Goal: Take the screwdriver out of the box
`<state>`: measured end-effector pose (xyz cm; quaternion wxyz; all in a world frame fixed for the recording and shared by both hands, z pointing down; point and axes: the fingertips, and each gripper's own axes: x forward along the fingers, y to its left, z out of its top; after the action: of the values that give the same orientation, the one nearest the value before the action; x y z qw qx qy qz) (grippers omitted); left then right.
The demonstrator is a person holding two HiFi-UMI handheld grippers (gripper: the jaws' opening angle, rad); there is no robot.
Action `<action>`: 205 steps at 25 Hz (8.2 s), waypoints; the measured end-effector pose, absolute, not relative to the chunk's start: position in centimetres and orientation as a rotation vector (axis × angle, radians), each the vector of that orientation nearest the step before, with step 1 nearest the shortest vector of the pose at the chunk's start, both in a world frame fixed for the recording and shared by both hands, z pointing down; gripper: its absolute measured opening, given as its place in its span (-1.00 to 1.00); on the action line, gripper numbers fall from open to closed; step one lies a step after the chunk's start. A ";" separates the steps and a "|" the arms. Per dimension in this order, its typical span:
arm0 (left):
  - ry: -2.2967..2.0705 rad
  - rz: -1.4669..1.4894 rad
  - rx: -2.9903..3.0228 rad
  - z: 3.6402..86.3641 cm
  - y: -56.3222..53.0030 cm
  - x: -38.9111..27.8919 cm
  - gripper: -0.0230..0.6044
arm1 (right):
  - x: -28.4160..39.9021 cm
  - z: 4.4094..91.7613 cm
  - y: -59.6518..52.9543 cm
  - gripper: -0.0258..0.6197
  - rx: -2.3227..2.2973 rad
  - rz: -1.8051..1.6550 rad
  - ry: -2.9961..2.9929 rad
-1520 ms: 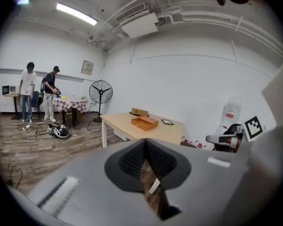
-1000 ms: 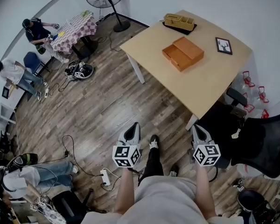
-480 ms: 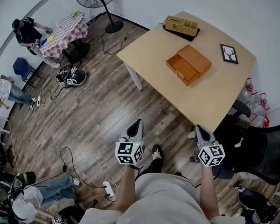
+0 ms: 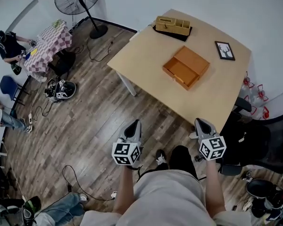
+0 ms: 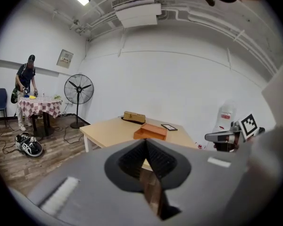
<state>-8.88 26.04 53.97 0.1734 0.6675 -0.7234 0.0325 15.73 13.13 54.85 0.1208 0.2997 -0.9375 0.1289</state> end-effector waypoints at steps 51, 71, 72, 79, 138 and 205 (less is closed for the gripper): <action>-1.619 0.316 2.155 58.0 -8.3 -19.6 -0.76 | -1.7 65.9 -16.9 -0.92 0.416 0.503 -2.339; -1.332 0.409 2.353 59.2 -13.7 -16.2 -0.76 | -4.7 72.8 -14.4 -0.69 0.202 0.546 -2.098; -1.310 0.413 2.362 59.3 -14.0 -16.1 -0.76 | -4.8 73.2 -14.4 -0.68 0.202 0.558 -2.084; -1.181 0.437 2.402 60.0 -15.9 -15.8 -0.76 | -5.0 75.0 -14.3 -0.63 0.194 0.632 -1.986; -1.211 0.415 2.316 62.3 -16.5 -16.7 -0.76 | -3.3 78.6 -15.4 -0.69 0.396 0.614 -1.700; -1.303 0.407 2.314 60.8 -14.0 -14.3 -0.76 | -3.4 69.0 -19.4 -0.71 0.718 0.702 -2.287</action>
<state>-14.34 -13.99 60.80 0.2255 0.8391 -0.4725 0.1477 -3.41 -19.41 68.96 0.3165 0.2725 -0.8686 0.2667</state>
